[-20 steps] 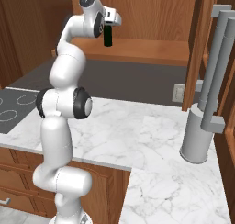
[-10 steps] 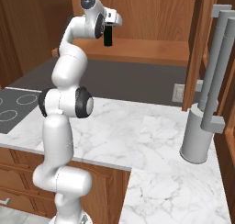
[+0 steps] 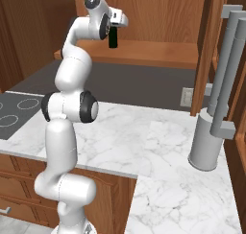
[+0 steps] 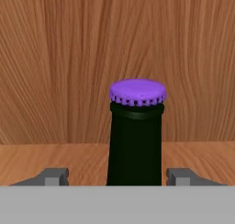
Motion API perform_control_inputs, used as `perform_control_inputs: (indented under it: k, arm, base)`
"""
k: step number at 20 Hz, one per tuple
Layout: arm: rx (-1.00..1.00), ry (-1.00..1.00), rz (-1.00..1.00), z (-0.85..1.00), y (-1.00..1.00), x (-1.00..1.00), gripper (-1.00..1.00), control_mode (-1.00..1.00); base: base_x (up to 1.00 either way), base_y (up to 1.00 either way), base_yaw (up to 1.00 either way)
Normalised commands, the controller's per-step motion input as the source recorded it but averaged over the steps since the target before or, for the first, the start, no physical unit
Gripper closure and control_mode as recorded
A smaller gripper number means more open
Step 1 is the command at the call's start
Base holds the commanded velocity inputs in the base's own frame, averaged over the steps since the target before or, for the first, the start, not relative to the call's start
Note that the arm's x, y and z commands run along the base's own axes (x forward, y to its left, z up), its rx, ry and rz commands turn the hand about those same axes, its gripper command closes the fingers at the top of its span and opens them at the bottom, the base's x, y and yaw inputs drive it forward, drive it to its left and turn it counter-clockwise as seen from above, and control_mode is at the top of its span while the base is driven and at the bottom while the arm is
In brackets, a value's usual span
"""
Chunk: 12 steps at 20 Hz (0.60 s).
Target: Open the cabinet directly in front. Then move the beer and the cup to the dining counter with the jar on it.
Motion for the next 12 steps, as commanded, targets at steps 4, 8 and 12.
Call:
perform_control_inputs:
  k: [4, 8, 12]
  arm:
    - [0.0, -0.04, 0.0, -0.14, -0.16, 0.0, 1.0, -1.0]
    - [0.0, -0.02, 0.0, -0.29, -0.22, 0.0, 1.0, -1.0]
    - [0.0, -0.02, 0.0, -0.28, -0.1, -0.02, 1.0, -1.0]
  base:
    - [0.0, 0.0, 0.0]
    - [0.0, 0.0, 0.0]
    - [0.0, 0.0, 0.0]
